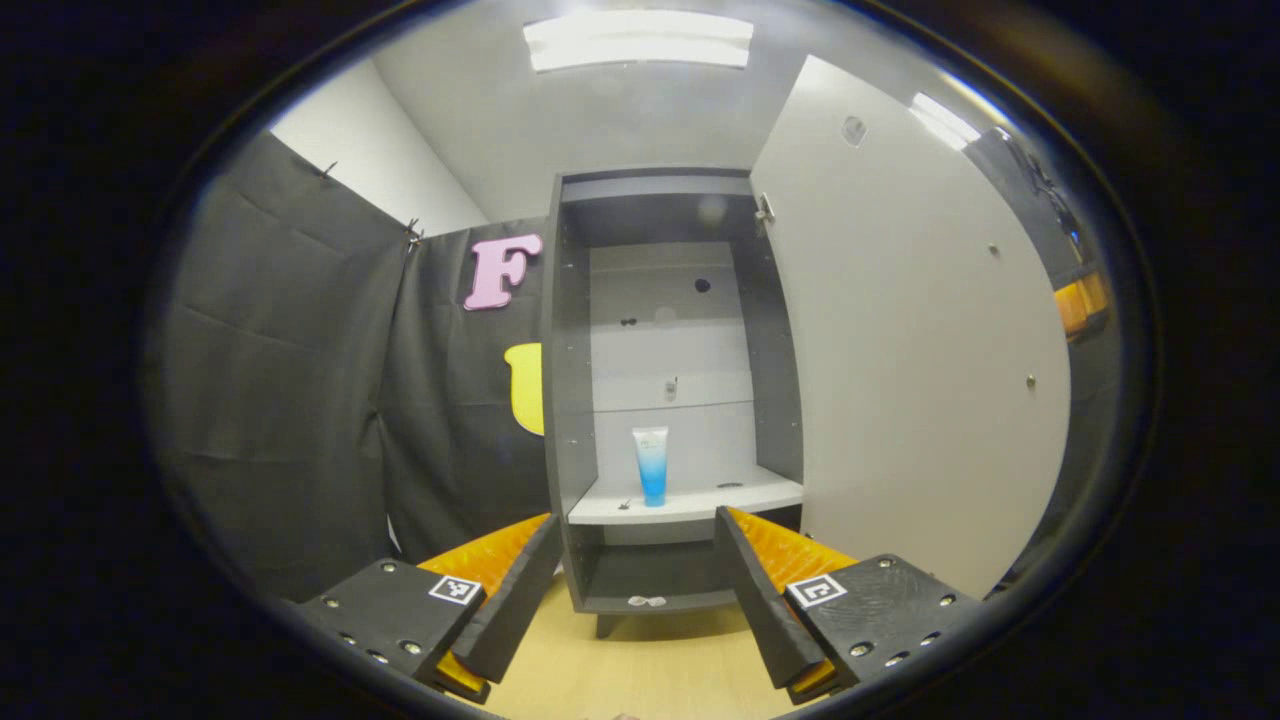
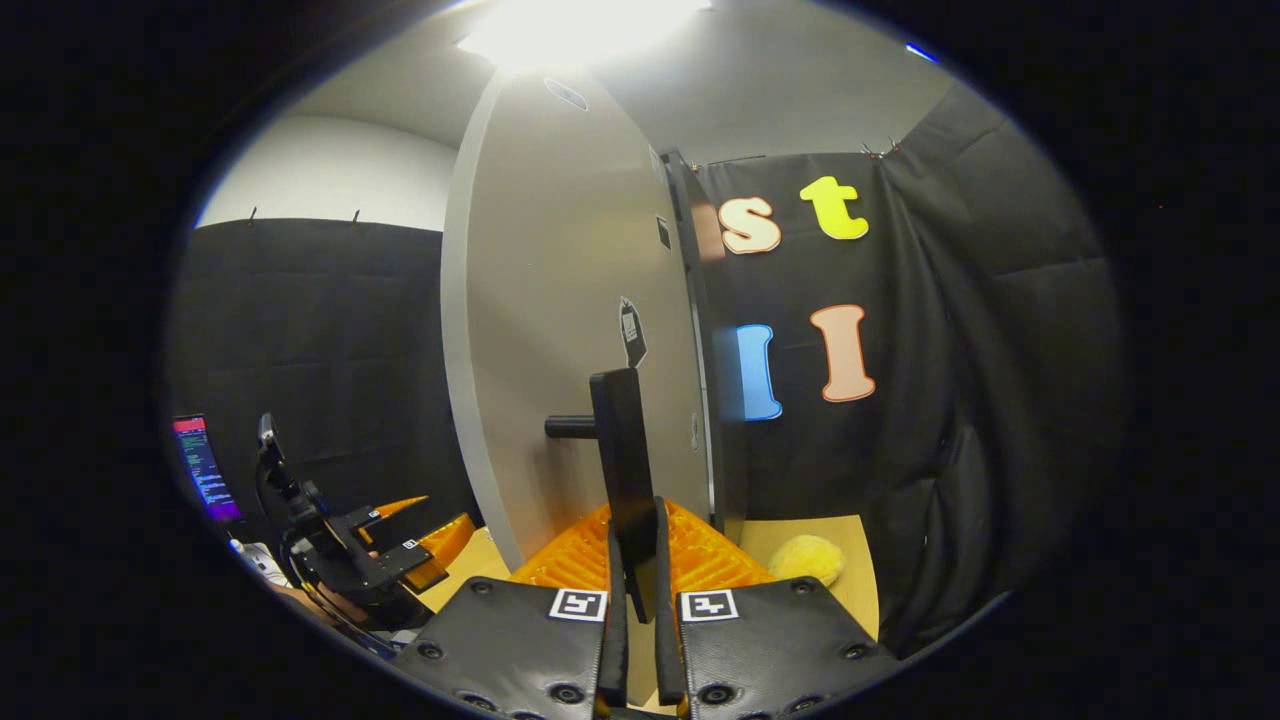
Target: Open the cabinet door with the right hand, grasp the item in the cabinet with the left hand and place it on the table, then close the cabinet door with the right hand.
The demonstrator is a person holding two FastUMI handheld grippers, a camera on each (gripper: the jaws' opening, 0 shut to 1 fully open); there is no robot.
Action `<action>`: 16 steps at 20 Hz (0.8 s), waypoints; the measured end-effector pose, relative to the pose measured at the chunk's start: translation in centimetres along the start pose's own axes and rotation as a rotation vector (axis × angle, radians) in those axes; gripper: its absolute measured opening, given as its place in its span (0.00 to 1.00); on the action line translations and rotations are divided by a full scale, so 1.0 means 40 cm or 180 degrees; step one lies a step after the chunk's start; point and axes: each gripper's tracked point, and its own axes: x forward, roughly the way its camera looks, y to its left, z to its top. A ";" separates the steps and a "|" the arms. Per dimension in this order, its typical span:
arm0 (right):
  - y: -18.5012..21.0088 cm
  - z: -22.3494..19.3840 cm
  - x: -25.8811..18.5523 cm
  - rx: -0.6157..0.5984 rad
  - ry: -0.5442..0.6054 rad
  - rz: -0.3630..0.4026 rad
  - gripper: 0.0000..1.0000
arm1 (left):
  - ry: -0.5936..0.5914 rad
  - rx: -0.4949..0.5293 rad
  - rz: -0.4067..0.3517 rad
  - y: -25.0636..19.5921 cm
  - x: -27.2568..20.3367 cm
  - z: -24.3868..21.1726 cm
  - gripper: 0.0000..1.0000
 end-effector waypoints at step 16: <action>-0.307 -0.028 -0.157 -0.0340 -0.0251 -0.1588 0.98 | 0.0085 -0.0108 -0.0328 -0.015 0.343 -0.001 0.92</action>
